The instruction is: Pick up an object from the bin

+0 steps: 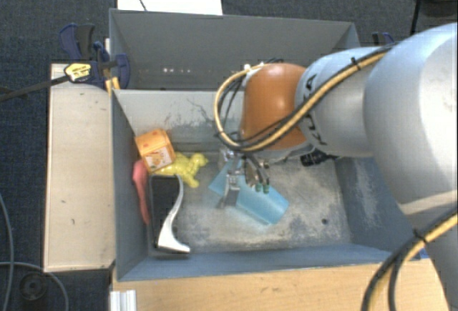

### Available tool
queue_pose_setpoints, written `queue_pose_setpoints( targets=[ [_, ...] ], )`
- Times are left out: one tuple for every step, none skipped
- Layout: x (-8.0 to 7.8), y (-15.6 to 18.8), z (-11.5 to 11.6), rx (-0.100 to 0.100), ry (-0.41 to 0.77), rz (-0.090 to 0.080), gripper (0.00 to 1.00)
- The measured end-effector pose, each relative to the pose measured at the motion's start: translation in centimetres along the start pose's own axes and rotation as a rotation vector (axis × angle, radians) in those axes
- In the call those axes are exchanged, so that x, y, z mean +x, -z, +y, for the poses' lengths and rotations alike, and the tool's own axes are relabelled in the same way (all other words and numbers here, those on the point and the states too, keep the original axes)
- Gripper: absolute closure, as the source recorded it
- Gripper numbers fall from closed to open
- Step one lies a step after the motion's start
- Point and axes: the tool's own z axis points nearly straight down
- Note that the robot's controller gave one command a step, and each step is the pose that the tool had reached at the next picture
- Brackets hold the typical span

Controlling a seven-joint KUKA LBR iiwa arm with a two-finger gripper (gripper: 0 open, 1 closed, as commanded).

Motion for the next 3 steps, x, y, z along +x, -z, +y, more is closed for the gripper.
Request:
queue_pose_setpoints(
  targets=[
    [0.1, 0.4, 0.0, 0.002, -0.001, 0.006, 1.00],
    [0.2, 2.2, 0.0, 0.004, -0.001, 0.011, 1.00],
    [0.0, 3.3, 0.0, 0.003, -0.001, 0.005, 1.00]
  ],
)
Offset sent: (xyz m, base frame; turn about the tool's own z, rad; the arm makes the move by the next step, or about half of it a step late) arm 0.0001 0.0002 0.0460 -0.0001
